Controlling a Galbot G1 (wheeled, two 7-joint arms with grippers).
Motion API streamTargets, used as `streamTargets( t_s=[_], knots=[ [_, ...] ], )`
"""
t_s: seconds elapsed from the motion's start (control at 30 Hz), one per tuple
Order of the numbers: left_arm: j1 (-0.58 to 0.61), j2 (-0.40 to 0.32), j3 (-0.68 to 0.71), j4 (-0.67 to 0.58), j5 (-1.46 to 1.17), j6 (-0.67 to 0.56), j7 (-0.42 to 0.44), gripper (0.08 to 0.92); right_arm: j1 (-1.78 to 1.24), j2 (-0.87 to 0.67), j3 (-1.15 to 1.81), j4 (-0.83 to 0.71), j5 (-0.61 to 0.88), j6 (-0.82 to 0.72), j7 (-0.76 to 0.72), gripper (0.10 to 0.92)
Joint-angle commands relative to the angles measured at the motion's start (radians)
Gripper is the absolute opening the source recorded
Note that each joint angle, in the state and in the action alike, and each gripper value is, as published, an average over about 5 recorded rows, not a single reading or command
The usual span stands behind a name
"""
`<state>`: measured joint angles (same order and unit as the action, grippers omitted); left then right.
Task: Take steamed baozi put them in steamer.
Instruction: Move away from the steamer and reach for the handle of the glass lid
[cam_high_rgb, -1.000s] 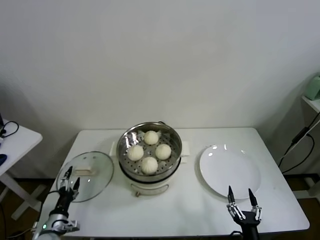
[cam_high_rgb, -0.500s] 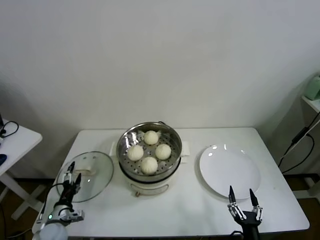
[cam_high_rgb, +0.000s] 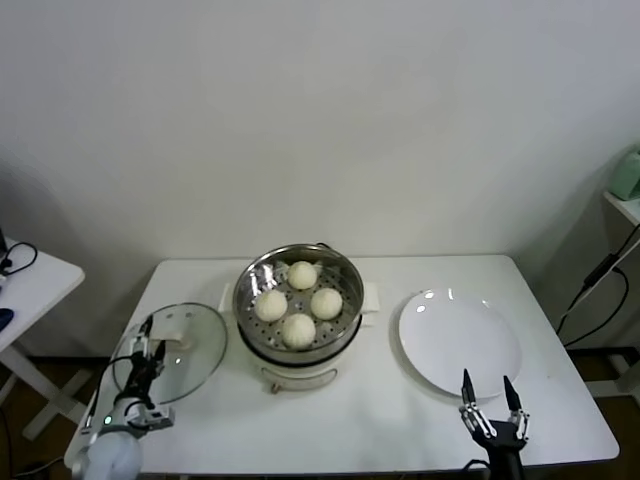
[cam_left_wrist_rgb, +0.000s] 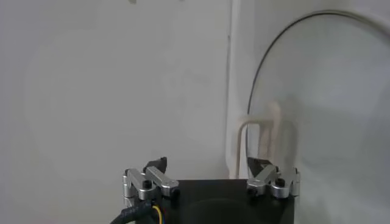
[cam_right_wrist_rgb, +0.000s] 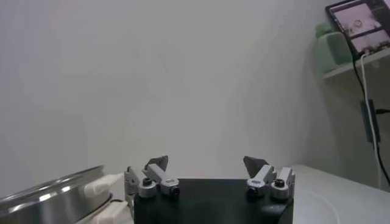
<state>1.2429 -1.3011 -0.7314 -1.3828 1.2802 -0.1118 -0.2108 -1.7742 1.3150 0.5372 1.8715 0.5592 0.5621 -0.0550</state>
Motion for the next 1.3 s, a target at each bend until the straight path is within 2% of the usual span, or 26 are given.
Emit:
streamTargets(
  t_s=[0.03,0.43,0.53,1.0,1.3],
  knots=[
    [-0.027,0.001,0.006,0.018,0.003,0.005,0.009,0.823,-0.003,0.001,0.001,0.003,-0.001,0.000,0.001,0.823],
    [-0.038,-0.013,0.011,0.039,0.007,0.004,0.014,0.823,-0.013,0.004,0.011,0.020,-0.001,-0.001,0.004,0.823],
    [-0.040,-0.013,0.010,0.044,0.008,0.004,0.015,0.792,-0.019,0.005,0.008,0.021,-0.001,0.001,0.006,0.823],
    [-0.035,-0.022,0.006,0.043,0.009,-0.002,0.016,0.394,-0.030,0.003,0.003,0.027,-0.001,0.002,0.009,0.823],
    [-0.021,-0.018,0.000,-0.002,-0.004,-0.003,0.016,0.154,-0.036,0.000,0.005,0.032,-0.013,-0.008,0.017,0.823]
  ],
)
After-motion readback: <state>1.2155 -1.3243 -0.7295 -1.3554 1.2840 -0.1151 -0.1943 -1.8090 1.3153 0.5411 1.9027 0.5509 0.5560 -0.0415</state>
